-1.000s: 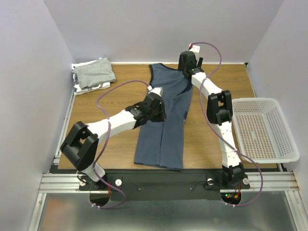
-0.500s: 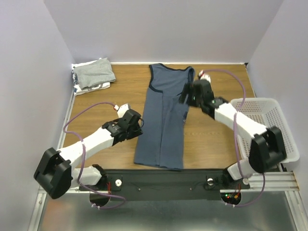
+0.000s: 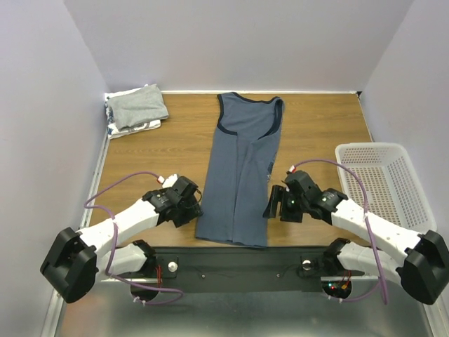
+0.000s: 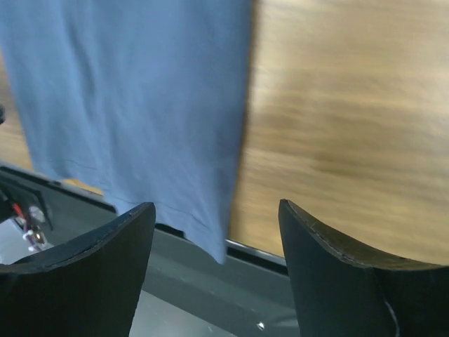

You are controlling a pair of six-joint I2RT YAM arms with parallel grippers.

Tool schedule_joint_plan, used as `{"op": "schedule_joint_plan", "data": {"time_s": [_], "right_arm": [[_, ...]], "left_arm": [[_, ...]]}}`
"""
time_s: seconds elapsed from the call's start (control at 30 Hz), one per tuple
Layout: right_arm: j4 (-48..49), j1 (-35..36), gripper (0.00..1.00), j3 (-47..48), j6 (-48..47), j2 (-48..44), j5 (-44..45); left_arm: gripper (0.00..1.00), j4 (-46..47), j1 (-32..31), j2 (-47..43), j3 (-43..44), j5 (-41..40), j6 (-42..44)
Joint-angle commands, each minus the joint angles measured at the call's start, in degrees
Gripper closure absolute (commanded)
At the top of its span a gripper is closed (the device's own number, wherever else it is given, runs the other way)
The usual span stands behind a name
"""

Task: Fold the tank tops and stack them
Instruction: Fold the tank top

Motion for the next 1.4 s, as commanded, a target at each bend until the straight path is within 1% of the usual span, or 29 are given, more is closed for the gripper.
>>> {"op": "schedule_joint_plan", "data": {"time_s": [0.0,0.13,0.23,0.3,0.47,0.63,0.83,0.97,1.07,1.13,1.17,1.2,1.27,1.3,1.33,1.37], "right_arm": [[-3.86,0.30,0.25,-2.37,3.26,-3.10,-5.89],[-3.78,1.71,0.28,-6.76,5.19,-3.98,-8.45],[-2.90,2.50,0.30,-8.35,6.34,-4.07,-10.37],[-1.41,3.03,0.31,-9.23,7.39,-4.24,-11.96],[0.87,5.93,0.32,-10.37,9.24,-2.67,-13.02],[4.04,10.50,0.32,-10.55,12.05,1.02,-12.15],[6.59,11.29,0.32,-10.99,14.25,2.61,-11.09],[7.91,11.29,0.32,-10.20,14.78,4.54,-8.19],[9.40,11.29,0.32,-9.41,15.22,6.56,-7.05],[10.20,11.29,0.34,-9.23,15.57,7.79,-6.52],[10.63,11.29,0.37,-8.88,15.75,8.84,-5.82],[10.64,11.29,0.37,-8.62,15.75,8.85,-5.81],[10.81,11.38,0.39,-8.09,16.27,8.85,-4.59],[10.73,11.29,0.39,-7.91,16.54,8.77,-4.15],[10.81,11.29,0.40,-7.65,16.97,8.68,-3.27],[10.99,11.29,0.41,-7.39,17.15,8.76,-2.92]], "left_arm": [[0.34,-2.95,-0.10,-4.01,-2.32,3.40,-1.08],[0.34,-3.65,-0.01,-3.40,-3.29,5.16,0.06],[0.34,-3.57,-0.10,-3.22,-4.60,6.65,0.59],[0.34,-3.04,-0.01,-3.22,-5.40,9.20,0.76],[0.34,-2.95,-0.88,-4.36,-7.07,12.97,1.47],[0.34,-2.51,-2.47,-4.19,-8.21,13.86,0.33],[0.41,-0.58,-3.26,-3.31,-10.14,14.74,0.15],[0.46,0.21,-3.26,-2.17,-9.36,13.16,0.85],[0.56,0.56,-3.26,-1.38,-8.48,12.19,1.99],[0.59,1.18,-3.26,-1.37,-8.48,12.19,2.52],[0.64,1.70,-3.17,-1.20,-8.39,12.02,3.04],[0.68,1.97,-3.17,-1.20,-8.39,12.02,3.40],[0.71,2.67,-3.26,-1.02,-7.86,11.93,4.01],[0.77,2.76,-3.17,-1.11,-7.60,11.93,4.54],[0.79,3.02,-3.17,-1.02,-7.25,12.01,4.98],[0.86,3.46,-3.17,-1.11,-7.16,12.10,5.24]]}}
